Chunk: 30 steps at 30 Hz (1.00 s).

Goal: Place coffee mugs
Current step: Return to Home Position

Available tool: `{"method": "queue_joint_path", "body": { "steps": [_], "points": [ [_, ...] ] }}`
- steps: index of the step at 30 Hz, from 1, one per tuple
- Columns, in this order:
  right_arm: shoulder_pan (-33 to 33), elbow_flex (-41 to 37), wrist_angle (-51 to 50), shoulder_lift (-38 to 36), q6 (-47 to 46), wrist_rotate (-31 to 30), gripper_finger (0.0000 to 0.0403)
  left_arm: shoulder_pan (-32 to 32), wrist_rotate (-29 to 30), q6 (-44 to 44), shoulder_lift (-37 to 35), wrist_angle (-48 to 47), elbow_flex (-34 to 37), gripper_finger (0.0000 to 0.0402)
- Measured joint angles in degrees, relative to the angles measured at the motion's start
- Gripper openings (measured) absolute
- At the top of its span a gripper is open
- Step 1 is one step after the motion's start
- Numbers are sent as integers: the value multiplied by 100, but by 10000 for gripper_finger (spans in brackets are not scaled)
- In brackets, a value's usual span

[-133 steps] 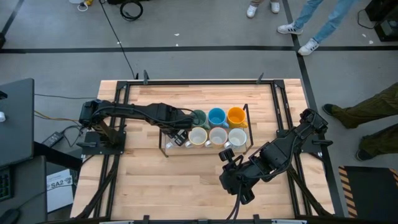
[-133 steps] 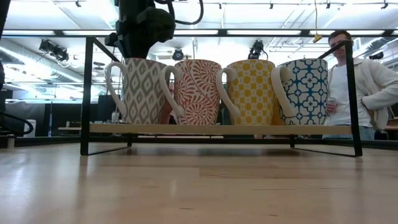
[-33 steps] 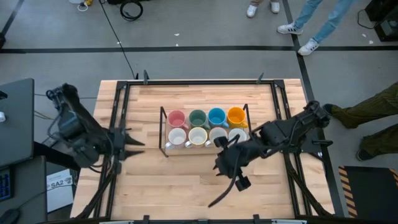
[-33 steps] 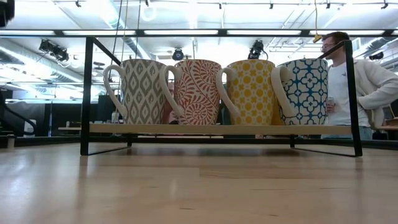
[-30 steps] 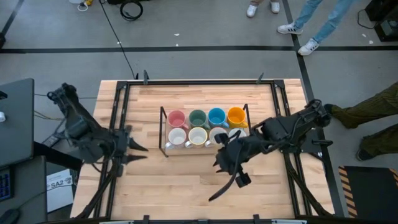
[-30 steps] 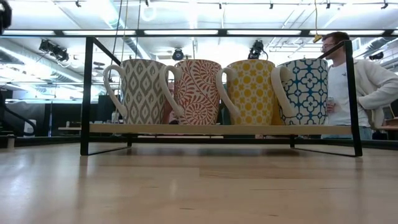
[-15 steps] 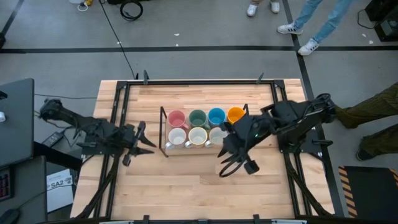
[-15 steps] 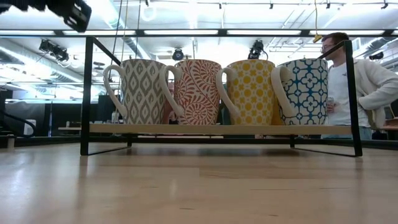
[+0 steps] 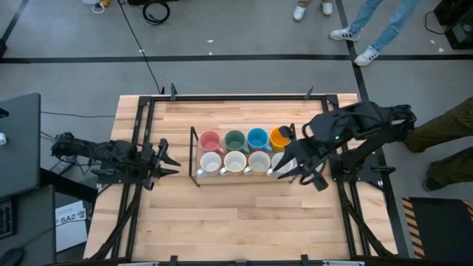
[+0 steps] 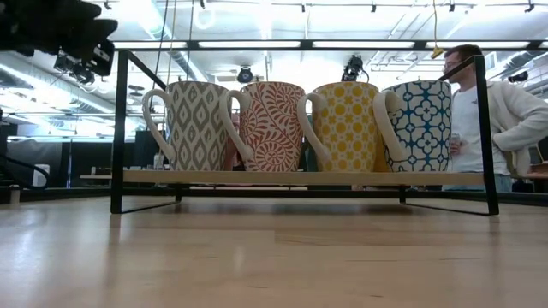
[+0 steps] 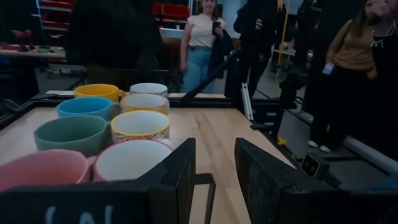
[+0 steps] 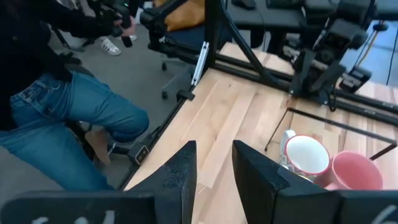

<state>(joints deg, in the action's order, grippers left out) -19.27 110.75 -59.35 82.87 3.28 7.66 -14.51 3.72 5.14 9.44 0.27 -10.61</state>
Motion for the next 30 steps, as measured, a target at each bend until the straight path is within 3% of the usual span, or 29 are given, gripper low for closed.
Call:
{"method": "queue_joint_path", "body": {
  "steps": [4,10,30],
  "points": [
    [66,-262,132,-322,99,30,108,86,-2,-4,-389,25,275,118],
    [422,-1468,842,-1249,84,421,108,217,-5,-47,-781,44,560,118],
    [2062,-6557,3559,-5974,-805,444,108,735,-158,-196,-910,185,736,118]
  ]
}}
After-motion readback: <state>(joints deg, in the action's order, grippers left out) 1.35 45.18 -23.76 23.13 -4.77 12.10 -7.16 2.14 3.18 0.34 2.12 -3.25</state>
